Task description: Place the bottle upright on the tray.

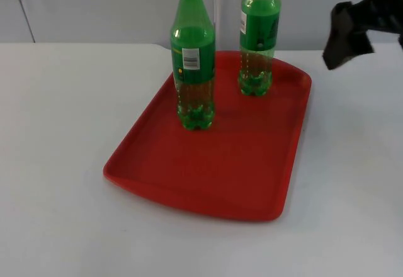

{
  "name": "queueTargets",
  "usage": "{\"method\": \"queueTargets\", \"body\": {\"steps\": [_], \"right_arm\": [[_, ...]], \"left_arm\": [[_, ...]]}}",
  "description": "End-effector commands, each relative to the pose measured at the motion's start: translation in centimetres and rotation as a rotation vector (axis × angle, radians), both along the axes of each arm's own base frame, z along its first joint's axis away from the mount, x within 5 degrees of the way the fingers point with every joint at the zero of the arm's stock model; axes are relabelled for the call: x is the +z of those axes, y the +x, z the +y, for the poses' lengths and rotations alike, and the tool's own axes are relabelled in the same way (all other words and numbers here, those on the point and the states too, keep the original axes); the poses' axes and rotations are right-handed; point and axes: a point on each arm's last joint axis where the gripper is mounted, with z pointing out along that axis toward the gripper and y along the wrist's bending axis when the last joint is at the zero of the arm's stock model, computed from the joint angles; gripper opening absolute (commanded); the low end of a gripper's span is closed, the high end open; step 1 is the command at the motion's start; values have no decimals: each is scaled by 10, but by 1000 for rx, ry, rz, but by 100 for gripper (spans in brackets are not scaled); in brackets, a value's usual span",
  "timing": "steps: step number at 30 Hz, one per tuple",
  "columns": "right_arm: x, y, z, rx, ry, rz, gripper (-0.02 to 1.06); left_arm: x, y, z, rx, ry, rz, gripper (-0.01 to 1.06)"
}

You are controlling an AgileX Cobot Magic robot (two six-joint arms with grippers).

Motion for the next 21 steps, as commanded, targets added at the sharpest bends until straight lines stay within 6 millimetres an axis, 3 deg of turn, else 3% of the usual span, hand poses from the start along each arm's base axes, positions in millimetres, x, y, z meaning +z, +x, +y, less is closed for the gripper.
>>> {"method": "queueTargets", "body": {"steps": [1, 5, 9, 10, 16, 17, 21], "right_arm": [[12, -12, -6, 3, -15, 24, 105], [31, -27, -12, 4, -12, 23, 105], [51, -56, -24, -1, 43, -33, 105], [51, -56, -24, -1, 43, -33, 105], [57, -115, -49, -3, 102, -108, 105], [57, -115, -49, -3, 102, -108, 105], [59, -150, -65, -1, 132, -173, 105]], "left_arm": [[-1, 0, 0, 1, -2, 2, 105], [-1, 0, 0, 1, -2, 2, 105], [-1, 0, 0, 1, -2, 2, 105], [-1, 0, 0, 1, -2, 2, 105], [-1, 0, 0, 1, -2, 2, 105], [-1, 0, 0, 1, -2, 2, 105], [-1, 0, 0, 1, -2, 2, 105]]}}
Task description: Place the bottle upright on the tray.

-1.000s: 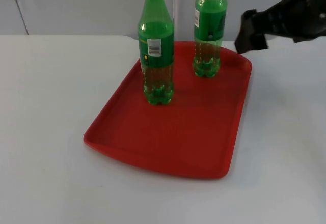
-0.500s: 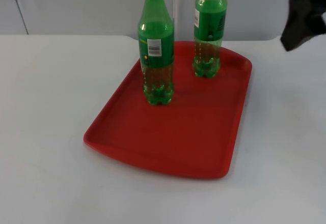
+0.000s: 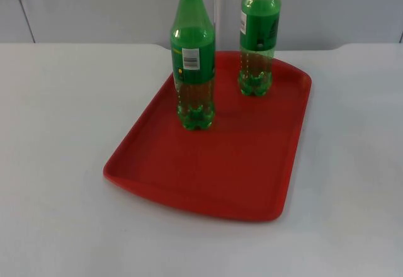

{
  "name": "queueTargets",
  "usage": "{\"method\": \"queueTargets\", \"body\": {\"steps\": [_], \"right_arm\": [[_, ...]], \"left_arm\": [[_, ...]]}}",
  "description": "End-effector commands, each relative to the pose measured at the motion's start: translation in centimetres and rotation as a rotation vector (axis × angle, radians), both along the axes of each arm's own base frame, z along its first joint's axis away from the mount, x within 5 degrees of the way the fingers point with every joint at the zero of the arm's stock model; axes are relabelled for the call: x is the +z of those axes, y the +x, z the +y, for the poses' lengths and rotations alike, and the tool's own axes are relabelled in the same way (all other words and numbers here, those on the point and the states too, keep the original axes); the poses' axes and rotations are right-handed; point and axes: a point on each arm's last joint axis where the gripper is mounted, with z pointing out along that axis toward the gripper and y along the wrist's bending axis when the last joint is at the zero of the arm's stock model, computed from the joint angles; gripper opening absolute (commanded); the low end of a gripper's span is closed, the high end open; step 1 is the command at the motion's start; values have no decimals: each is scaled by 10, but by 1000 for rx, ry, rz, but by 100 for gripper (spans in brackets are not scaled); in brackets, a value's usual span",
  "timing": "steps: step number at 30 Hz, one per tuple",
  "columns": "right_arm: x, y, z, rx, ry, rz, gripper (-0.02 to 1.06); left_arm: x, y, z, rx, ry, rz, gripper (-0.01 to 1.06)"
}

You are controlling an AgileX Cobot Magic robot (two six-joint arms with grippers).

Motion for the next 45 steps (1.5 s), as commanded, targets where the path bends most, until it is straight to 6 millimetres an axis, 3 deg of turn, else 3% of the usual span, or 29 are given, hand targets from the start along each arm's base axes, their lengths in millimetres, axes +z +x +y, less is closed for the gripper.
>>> {"method": "queueTargets", "body": {"steps": [1, 3, 7, 8, 13, 23, 38, 45], "right_arm": [[4, -20, -9, 6, 20, -64, 105], [4, -25, -12, 6, 26, -77, 105], [7, -66, -30, 5, 78, -191, 105], [7, -66, -30, 5, 78, -191, 105], [7, -105, -49, 4, 124, -295, 105], [0, -154, -72, 10, 119, -339, 105], [-7, -189, -88, 24, 138, -443, 105], [-8, -188, -88, 24, 137, -441, 105]], "left_arm": [[-1, 0, 0, 1, -2, 2, 105], [-1, 0, 0, 1, -2, 2, 105], [-1, 0, 0, 1, -2, 2, 105], [-1, 0, 0, 1, -2, 2, 105], [-1, 0, 0, 1, -2, 2, 105], [-1, 0, 0, 1, -2, 2, 105], [-1, 0, 0, 1, -2, 2, 105], [-1, 0, 0, 1, -2, 2, 105]]}}
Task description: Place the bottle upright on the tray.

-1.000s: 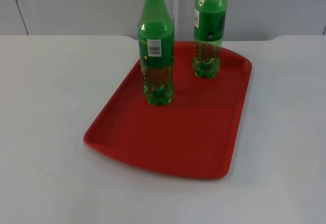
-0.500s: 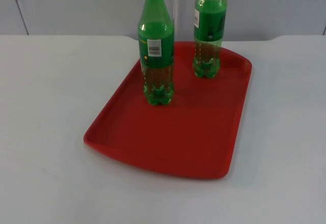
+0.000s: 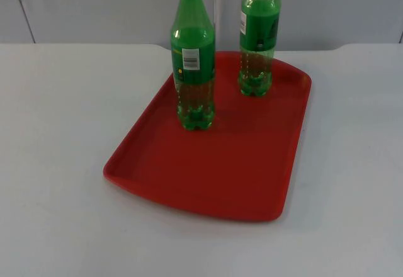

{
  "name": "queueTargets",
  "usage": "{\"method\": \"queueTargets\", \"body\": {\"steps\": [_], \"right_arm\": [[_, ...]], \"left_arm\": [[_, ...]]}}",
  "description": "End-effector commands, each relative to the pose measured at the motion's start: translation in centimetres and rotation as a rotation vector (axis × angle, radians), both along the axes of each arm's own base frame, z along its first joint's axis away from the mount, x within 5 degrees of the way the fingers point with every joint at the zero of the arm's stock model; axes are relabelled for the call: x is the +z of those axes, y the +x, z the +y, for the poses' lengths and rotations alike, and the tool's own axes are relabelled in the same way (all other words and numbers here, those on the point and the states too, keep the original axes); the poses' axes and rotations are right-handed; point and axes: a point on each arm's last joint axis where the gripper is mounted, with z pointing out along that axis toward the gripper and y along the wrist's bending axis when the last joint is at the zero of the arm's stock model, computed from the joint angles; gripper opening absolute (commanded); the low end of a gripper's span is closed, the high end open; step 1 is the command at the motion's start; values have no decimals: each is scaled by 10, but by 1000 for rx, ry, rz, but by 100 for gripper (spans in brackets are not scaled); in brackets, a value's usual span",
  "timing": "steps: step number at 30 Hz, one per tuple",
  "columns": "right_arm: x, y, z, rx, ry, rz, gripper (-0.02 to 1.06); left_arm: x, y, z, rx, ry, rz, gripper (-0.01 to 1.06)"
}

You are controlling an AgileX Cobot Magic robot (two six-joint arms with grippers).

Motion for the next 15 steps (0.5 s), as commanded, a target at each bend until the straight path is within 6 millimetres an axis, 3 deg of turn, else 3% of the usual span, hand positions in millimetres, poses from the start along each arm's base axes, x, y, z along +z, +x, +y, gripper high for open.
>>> {"method": "queueTargets", "body": {"steps": [1, 8, 15], "right_arm": [[-1, 1, 0, -1, -11, -5, 105], [-28, 13, 5, 8, -75, 69, 105], [-32, 14, 5, 4, -89, 89, 105]], "left_arm": [[-1, 0, 0, 1, -3, 0, 105], [-1, 0, 0, 1, -3, 0, 105], [-1, 0, 0, 1, -3, 0, 105]]}}
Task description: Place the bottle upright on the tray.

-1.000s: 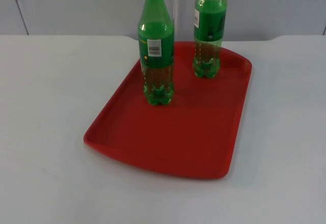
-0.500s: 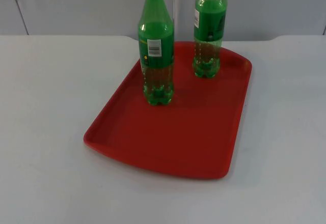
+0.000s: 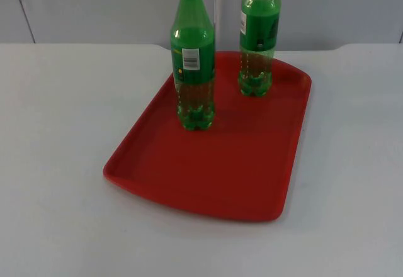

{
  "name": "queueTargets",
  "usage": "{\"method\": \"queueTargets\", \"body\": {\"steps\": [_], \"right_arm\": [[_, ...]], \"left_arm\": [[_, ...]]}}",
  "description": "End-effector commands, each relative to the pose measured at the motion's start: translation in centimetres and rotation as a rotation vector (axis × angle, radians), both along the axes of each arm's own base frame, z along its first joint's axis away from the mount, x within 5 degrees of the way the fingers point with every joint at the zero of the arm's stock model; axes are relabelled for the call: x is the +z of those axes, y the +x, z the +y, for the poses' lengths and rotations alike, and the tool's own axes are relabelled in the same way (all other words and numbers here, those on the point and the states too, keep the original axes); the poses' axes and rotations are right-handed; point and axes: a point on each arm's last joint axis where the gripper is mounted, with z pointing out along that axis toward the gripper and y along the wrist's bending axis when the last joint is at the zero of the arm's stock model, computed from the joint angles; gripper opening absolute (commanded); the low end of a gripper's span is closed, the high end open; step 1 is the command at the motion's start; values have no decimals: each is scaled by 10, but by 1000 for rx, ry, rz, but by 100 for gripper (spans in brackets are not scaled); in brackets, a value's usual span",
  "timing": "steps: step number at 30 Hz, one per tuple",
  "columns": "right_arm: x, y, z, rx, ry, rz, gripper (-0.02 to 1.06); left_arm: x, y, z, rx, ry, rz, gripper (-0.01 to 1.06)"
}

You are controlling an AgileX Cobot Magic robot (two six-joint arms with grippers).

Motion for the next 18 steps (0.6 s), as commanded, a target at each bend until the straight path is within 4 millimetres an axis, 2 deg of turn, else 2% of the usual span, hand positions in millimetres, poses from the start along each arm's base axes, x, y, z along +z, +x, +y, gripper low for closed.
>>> {"method": "queueTargets", "body": {"steps": [1, 18], "right_arm": [[0, 0, -1, -2, -9, -9, 105], [0, 0, 0, 3, -3, -6, 105]], "left_arm": [[-1, 0, 0, 1, -3, 0, 105], [-1, 0, 0, 1, -3, 0, 105]]}}
